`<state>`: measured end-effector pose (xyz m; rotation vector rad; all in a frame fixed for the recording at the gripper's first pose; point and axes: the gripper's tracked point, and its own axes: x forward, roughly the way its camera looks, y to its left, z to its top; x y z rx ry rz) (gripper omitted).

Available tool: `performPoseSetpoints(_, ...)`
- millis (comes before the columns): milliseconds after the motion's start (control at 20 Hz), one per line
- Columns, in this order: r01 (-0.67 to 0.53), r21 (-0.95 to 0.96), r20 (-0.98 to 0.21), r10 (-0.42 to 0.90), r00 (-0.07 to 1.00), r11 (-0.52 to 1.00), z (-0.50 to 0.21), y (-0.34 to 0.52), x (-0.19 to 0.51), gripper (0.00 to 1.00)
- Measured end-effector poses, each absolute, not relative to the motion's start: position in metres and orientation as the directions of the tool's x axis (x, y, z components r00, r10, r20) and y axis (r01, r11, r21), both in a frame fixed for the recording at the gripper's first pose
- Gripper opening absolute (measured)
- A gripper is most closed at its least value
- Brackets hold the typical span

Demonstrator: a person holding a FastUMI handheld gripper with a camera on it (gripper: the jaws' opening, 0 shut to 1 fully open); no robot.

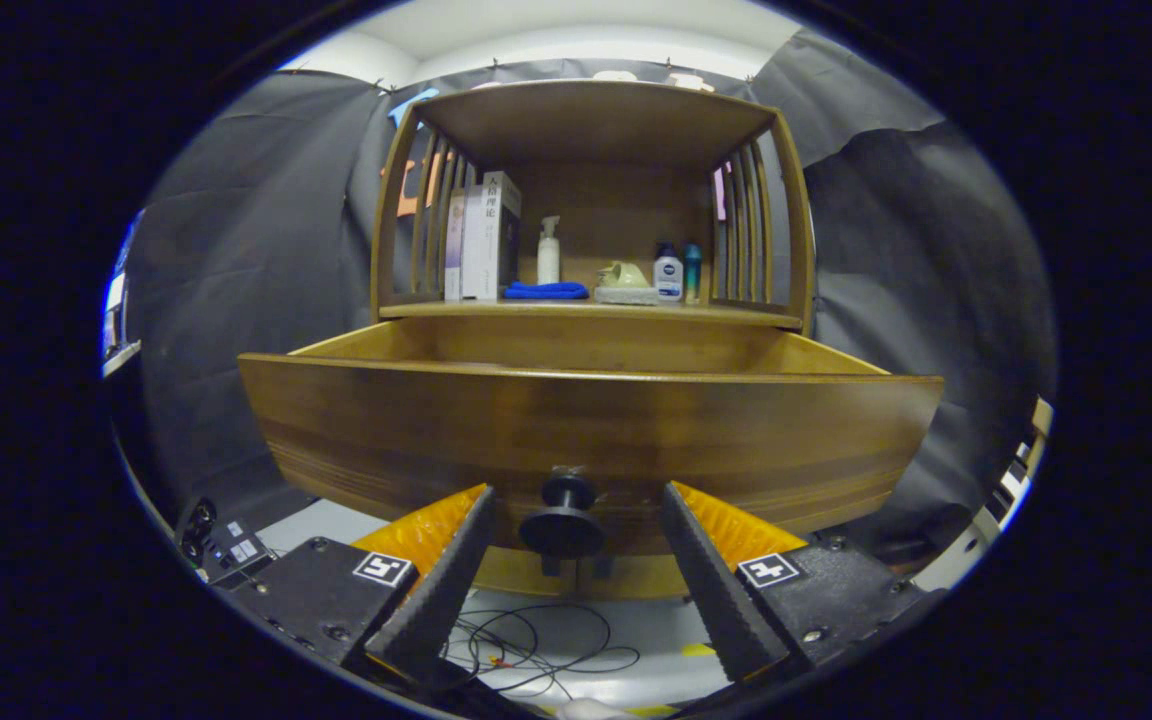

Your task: Pull open the drawer, take out the items inside it, and place them on the countertop above the cabinet.

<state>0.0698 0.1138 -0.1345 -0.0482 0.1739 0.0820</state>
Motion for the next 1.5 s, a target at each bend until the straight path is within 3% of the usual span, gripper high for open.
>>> performPoseSetpoints(400, -0.004, -0.082, -0.158, -0.009, 0.987, 0.997, -0.138, 0.111, 0.079, 1.0)
performPoseSetpoints(1500, -0.044, 0.019, -0.187, 0.047, 0.981, 0.999, -0.127, 0.115, 0.131, 1.0)
